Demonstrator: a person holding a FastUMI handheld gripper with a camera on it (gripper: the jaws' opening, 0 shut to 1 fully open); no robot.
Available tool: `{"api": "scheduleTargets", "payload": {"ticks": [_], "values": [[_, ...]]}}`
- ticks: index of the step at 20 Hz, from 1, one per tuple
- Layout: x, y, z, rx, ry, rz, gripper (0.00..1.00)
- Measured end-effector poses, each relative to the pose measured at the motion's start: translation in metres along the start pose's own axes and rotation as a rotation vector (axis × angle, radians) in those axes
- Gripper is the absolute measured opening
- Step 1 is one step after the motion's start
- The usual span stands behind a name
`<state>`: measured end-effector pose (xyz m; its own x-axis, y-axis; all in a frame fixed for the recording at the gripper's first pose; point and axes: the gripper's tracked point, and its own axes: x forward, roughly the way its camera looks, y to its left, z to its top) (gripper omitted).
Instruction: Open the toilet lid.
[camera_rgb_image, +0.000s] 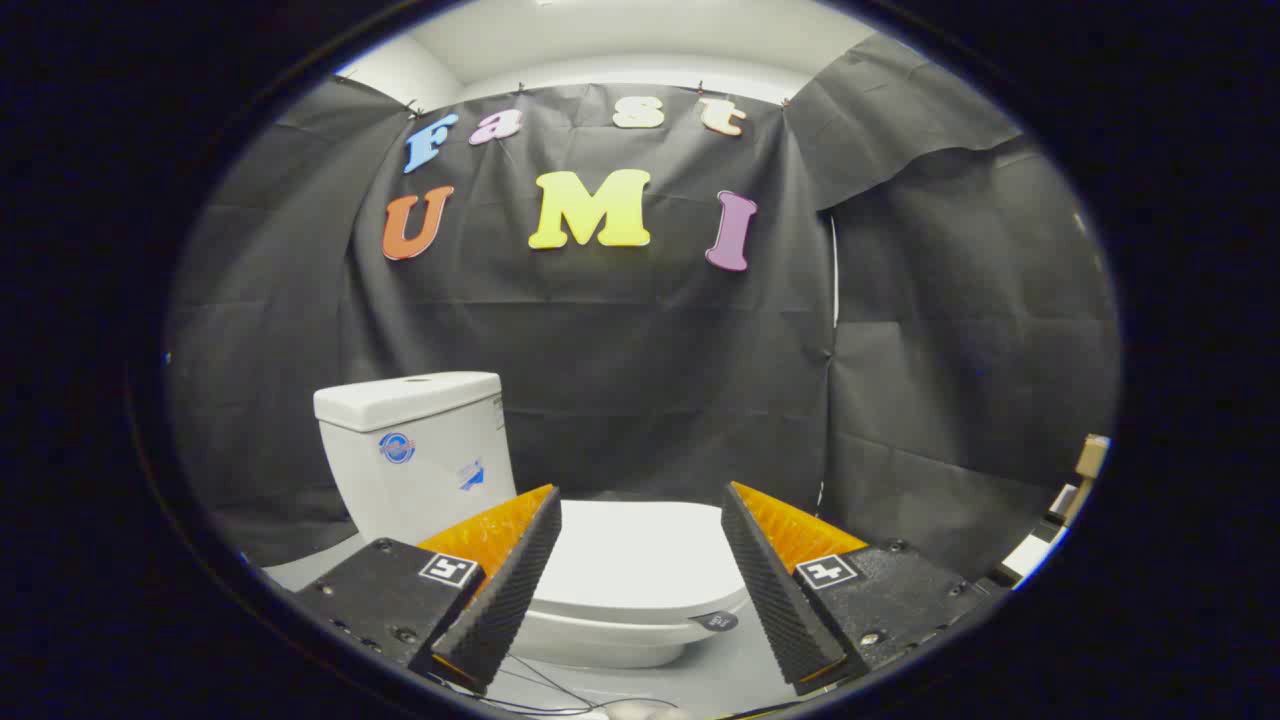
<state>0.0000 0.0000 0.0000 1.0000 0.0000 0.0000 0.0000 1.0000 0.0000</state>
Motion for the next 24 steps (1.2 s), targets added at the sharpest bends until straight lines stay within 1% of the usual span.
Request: {"api": "scheduleTargets", "payload": {"ticks": [11,16,21,24], "values": [[-0.001,-0.002,0.007,0.019,-0.004,-0.003,1.00],[0.003,0.001,0.002,0.015,0.006,-0.003,1.00],[0.023,0.004,0.000,0.032,0.020,0.017,1.00],[0.046,-0.008,-0.007,0.043,0.046,0.014,1.00]]}}
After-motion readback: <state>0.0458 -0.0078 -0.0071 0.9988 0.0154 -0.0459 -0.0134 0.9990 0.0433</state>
